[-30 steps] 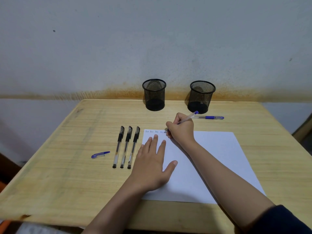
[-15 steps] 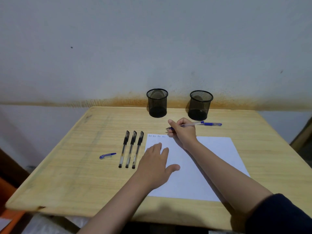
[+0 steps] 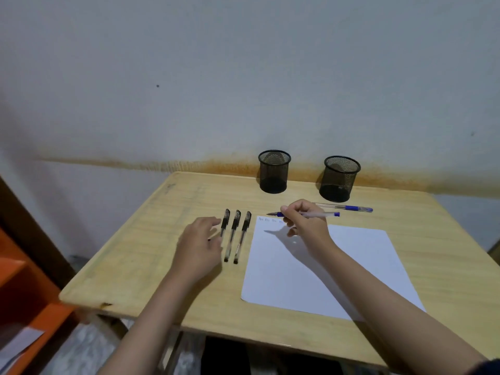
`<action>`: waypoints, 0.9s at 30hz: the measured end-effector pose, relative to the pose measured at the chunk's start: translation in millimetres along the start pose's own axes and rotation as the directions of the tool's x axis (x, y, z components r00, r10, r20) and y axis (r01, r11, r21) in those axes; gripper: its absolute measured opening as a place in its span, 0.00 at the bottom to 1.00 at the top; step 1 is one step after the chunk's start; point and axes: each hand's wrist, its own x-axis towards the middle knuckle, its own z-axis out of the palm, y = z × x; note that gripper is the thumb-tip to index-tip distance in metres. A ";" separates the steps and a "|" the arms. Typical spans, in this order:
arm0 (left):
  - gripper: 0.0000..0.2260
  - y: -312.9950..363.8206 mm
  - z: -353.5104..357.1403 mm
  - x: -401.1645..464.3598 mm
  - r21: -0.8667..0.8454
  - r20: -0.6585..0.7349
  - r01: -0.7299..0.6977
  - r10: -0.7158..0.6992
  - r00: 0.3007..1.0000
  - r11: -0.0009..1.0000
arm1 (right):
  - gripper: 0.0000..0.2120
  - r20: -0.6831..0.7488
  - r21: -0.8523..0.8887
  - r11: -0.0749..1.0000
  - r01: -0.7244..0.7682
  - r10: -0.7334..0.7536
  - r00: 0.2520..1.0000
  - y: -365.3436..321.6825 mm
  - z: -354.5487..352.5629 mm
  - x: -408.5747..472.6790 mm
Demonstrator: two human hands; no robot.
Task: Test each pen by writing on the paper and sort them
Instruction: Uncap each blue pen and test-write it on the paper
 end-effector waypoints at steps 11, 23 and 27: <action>0.05 -47.1 -21.8 0.8 0.026 -0.092 0.133 -0.130 0.987 0.991 | 0.05 0.187 0.039 0.999 0.024 -0.031 0.982 -11.3 27.5 -33.9; 0.11 17.1 -25.7 -2.0 -0.488 -0.064 0.018 -0.057 0.996 0.873 | 0.06 0.229 0.013 0.997 0.075 -0.076 0.970 -25.1 27.1 -40.8; 0.13 26.9 -22.2 0.4 -0.474 -0.060 -0.033 0.005 0.998 0.880 | 0.06 0.204 -0.009 0.995 0.101 -0.097 0.974 -27.1 21.9 -40.9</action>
